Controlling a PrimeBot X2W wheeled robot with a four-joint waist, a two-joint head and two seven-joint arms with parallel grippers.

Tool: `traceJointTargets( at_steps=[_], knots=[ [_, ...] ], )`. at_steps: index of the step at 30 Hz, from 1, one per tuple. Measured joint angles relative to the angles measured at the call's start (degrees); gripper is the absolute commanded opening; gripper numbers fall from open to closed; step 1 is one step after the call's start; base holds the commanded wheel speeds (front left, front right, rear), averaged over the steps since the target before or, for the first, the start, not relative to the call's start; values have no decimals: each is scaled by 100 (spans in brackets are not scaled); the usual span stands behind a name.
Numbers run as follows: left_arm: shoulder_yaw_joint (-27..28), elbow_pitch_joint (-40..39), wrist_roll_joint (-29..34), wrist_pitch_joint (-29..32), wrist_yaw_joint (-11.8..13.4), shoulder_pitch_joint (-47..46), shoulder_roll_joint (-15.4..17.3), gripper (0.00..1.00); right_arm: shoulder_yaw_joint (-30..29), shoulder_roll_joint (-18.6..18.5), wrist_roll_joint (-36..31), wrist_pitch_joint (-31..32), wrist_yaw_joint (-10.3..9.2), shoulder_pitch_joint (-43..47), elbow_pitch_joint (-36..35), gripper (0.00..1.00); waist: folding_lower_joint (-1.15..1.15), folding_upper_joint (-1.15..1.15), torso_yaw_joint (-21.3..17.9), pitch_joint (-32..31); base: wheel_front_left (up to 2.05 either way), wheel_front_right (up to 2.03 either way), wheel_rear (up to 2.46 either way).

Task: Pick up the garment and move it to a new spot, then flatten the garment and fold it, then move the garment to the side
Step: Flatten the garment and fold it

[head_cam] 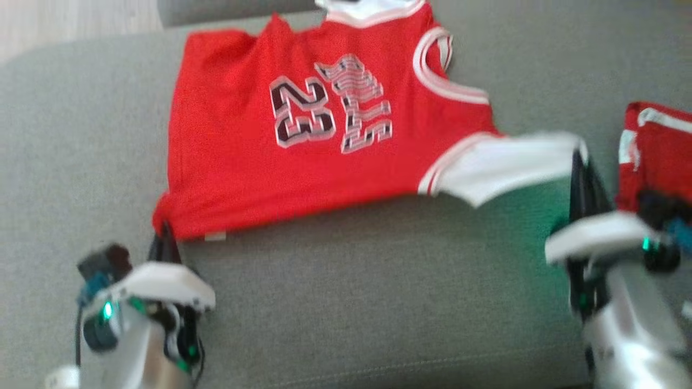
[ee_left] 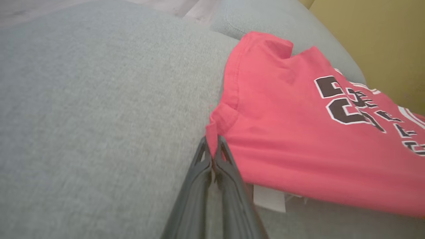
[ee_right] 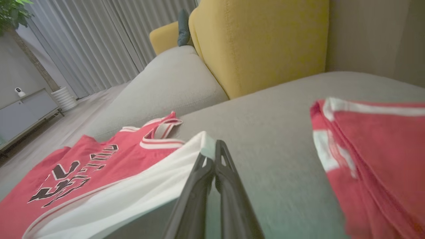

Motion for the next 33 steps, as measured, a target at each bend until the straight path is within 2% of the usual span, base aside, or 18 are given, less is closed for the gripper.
traceJointTargets(
  at_steps=[8,10,14,17,22,33],
  knots=[
    [-430,-393,-171,0,155,1288,68,0,190,4,322,99,0,1590,-423,0,0,0,-31,-725,0,0,0],
    [-555,-617,-176,0,229,1735,77,0,167,10,416,236,0,2030,-801,0,0,0,-28,-960,0,0,0],
    [-660,-977,-175,0,310,1988,108,0,132,23,431,481,0,2170,-1356,0,0,0,-14,-1074,0,0,0],
    [-677,-1184,-136,0,353,1958,116,0,90,26,387,638,0,2117,-1605,0,0,0,47,-1021,0,0,0],
    [-771,-1217,59,0,348,1527,133,0,103,103,244,778,-1,1682,-1607,0,0,0,112,-774,0,0,0],
    [-942,-244,348,-1,192,-93,132,0,327,163,-67,704,-2,-76,-409,0,0,0,202,-82,0,0,0]
  ],
)
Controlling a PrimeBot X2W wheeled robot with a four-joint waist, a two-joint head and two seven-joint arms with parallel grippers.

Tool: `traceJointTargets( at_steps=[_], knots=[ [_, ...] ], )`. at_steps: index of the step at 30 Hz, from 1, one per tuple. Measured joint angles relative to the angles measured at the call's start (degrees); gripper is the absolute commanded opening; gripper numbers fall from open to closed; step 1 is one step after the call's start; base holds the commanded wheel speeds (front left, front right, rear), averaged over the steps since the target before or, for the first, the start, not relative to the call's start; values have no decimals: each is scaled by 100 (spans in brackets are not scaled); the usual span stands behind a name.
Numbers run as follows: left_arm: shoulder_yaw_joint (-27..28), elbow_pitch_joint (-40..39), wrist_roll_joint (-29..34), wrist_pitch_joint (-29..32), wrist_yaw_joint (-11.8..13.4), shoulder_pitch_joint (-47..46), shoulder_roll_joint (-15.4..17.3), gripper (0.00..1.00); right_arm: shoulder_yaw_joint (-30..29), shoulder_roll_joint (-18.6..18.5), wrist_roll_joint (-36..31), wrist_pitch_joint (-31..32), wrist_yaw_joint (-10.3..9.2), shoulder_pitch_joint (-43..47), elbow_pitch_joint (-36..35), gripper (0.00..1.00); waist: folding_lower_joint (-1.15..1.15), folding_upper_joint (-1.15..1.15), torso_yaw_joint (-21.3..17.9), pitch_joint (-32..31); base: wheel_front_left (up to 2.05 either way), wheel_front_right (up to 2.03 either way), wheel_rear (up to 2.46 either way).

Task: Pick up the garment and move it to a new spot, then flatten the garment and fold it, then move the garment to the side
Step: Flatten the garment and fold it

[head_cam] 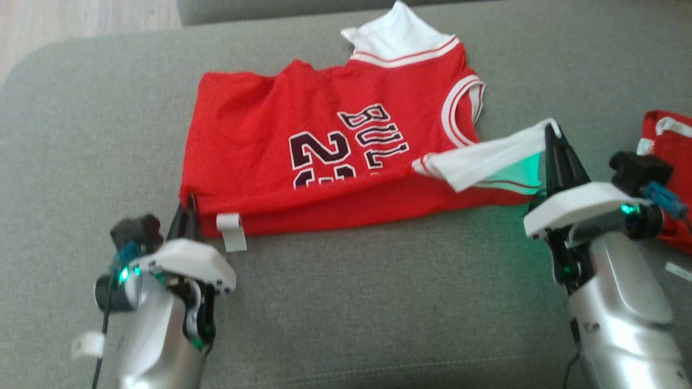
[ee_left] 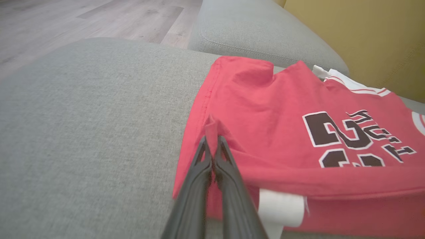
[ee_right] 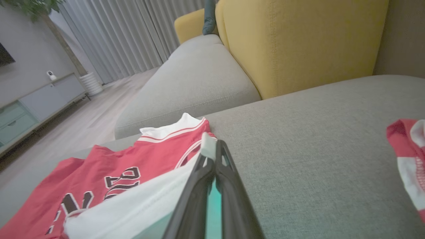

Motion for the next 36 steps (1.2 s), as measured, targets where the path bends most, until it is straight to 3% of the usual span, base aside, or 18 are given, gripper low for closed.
traceJointTargets(
  at_steps=[9,10,11,12,17,26,36],
  knots=[
    [88,594,186,0,52,-925,-11,0,-236,1,-534,-535,0,-992,1259,0,1,0,51,450,0,0,0],
    [80,652,202,0,52,-946,-14,19,-290,1,-559,-581,0,-1063,1365,0,1,0,57,478,0,0,0],
    [77,695,199,0,52,-951,-14,78,-313,1,-612,-598,0,-1127,1470,86,1,0,64,496,0,0,0],
    [71,717,181,0,53,-951,-15,100,-354,9,-649,-626,0,-1172,1552,100,1,0,68,507,0,0,0],
    [78,566,14,0,103,-892,-12,100,-377,21,-673,-706,0,-1220,1622,100,1,0,82,503,0,0,0],
    [-294,210,-479,-1,103,-105,-7,100,-401,27,-597,-713,0,-604,988,100,0,0,75,431,0,0,0],
    [-458,581,-622,-66,263,-380,8,100,-122,68,-706,-712,0,-228,1362,100,0,0,5,580,0,0,0]
  ],
)
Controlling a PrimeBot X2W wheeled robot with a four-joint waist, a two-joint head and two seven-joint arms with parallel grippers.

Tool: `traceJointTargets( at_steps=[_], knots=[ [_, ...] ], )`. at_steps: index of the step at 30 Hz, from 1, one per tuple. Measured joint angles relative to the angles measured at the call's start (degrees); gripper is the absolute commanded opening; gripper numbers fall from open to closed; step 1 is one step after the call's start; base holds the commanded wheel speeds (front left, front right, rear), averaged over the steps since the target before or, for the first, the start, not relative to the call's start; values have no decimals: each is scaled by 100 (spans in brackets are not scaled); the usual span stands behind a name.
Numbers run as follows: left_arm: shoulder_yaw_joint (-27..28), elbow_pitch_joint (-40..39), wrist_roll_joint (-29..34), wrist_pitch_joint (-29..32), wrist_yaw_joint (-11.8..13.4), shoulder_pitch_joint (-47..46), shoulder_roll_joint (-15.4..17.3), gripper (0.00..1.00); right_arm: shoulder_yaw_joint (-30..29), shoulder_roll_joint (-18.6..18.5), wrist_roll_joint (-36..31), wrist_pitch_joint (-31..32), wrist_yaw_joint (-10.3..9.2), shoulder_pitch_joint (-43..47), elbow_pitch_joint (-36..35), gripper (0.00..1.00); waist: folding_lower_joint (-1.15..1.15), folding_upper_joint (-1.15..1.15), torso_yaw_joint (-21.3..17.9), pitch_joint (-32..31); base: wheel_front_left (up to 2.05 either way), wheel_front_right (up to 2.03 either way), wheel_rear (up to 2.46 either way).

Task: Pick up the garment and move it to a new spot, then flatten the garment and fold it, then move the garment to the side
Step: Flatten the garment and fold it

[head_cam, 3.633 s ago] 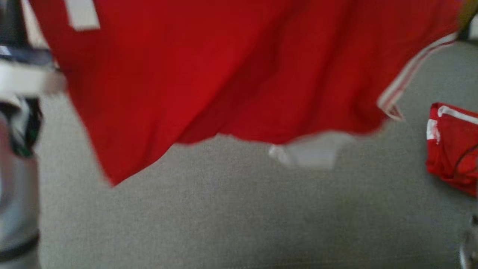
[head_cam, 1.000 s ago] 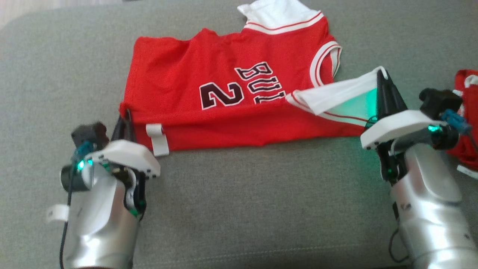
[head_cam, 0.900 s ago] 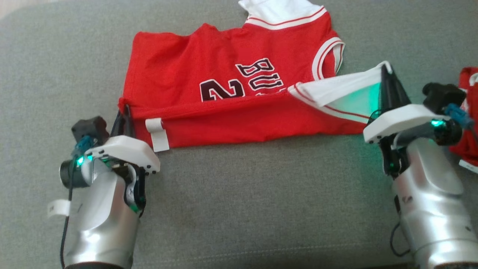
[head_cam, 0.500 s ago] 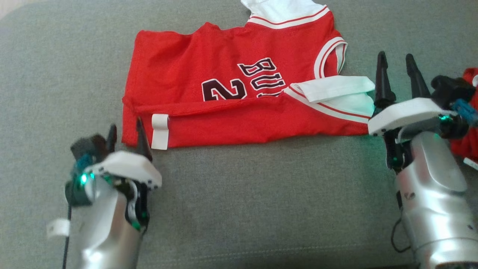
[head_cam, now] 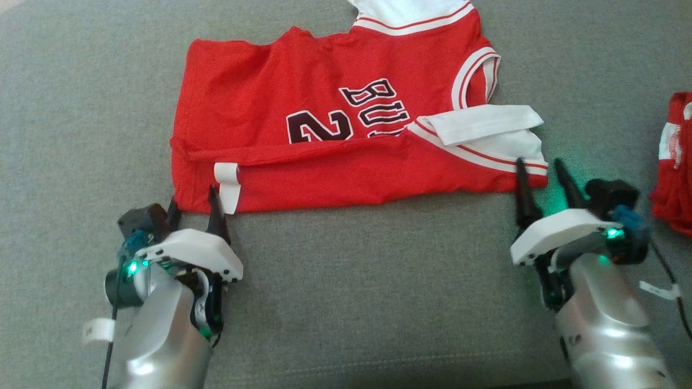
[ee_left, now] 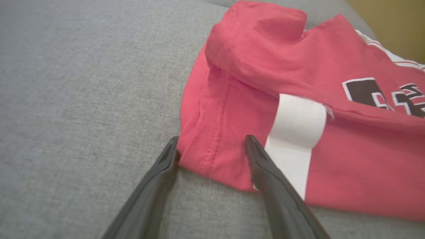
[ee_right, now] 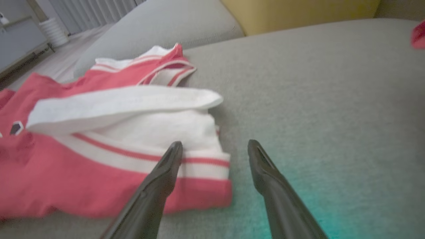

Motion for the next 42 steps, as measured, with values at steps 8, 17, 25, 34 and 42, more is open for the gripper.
traceJointTargets(
  at_steps=[8,17,25,34,42],
  knots=[
    [-376,682,-250,-100,-219,-453,52,0,358,-22,-35,144,-1,-367,684,1,0,0,93,29,0,0,0],
    [-591,964,-506,-35,-374,-429,45,0,246,19,-23,116,-1,-431,1080,0,0,0,147,-281,0,0,0],
    [-332,534,-256,19,-276,554,-18,0,105,-16,56,49,-1,74,1120,0,0,0,266,-878,0,0,0],
    [-199,104,133,62,-285,1042,67,100,285,-170,330,49,-1,633,579,100,0,0,486,-1059,0,0,0],
    [-388,321,595,479,-639,-581,779,100,655,-369,299,349,-1,-258,-64,100,0,0,443,-630,0,0,0]
  ],
)
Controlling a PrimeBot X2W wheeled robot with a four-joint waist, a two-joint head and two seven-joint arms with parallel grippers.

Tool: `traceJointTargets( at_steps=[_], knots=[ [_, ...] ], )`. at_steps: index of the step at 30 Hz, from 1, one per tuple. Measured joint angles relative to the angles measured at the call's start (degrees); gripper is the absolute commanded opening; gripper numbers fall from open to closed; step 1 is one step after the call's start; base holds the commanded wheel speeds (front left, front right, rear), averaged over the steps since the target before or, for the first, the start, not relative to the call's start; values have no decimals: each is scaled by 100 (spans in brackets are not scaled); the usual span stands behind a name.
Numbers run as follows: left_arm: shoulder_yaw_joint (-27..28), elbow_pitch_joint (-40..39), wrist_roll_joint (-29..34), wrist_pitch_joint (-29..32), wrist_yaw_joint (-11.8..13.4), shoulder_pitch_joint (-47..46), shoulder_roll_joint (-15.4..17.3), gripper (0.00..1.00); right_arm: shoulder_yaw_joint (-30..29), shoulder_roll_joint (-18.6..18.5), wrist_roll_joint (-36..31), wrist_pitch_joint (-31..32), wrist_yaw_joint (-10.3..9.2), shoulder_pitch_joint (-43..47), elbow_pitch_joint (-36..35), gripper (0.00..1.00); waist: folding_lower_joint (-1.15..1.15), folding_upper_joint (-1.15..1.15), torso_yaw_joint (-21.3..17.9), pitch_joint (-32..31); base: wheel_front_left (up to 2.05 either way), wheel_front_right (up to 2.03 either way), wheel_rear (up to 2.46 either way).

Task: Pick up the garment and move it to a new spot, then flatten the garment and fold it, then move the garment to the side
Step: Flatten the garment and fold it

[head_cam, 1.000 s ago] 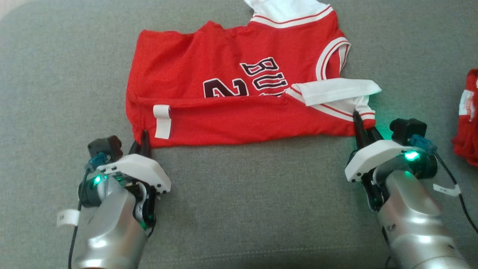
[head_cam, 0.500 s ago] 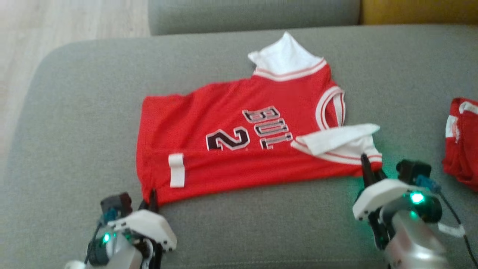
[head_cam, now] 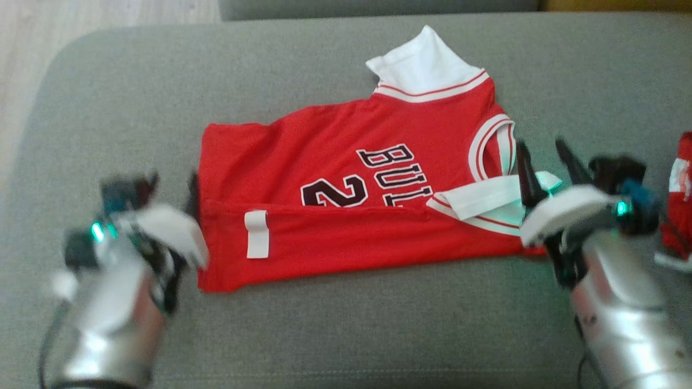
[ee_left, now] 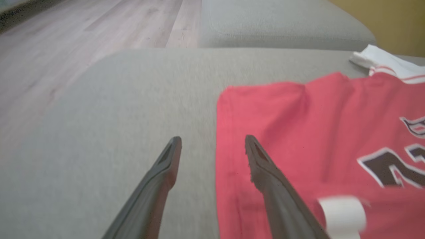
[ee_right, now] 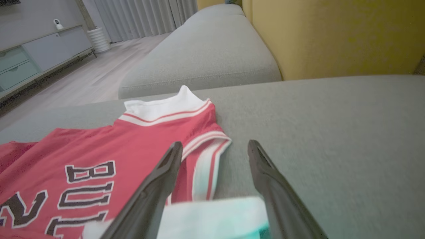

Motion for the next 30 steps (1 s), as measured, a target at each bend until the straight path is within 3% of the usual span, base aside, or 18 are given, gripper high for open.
traceJointTargets(
  at_steps=[3,10,23,24,25,26,30],
  knots=[
    [-62,164,47,494,-298,-825,282,100,210,-170,-55,193,0,-467,-272,100,0,0,-37,274,0,0,0],
    [-245,514,-55,1093,-699,-1482,316,100,405,-300,-54,393,0,-1023,-547,100,1,0,-79,820,0,0,0],
    [-591,802,-481,1034,-787,-1995,257,100,598,-446,-40,658,0,-1721,-656,100,1,0,-20,1493,0,0,0],
    [-689,788,-510,1035,-787,-2072,243,71,601,-505,-46,739,0,-1857,-657,100,1,0,8,1554,0,0,0],
    [-770,749,-568,1036,-786,-2150,225,28,605,-576,-53,813,0,-1999,-656,100,1,0,41,1611,0,0,0],
    [-873,700,-636,1044,-787,-2212,207,0,616,-643,-94,903,0,-2150,-653,100,1,0,80,1666,0,0,0],
    [-1238,500,-958,1033,-823,-2341,73,0,768,-811,-219,1254,0,-2720,-570,100,0,0,308,1853,0,0,0]
  ],
)
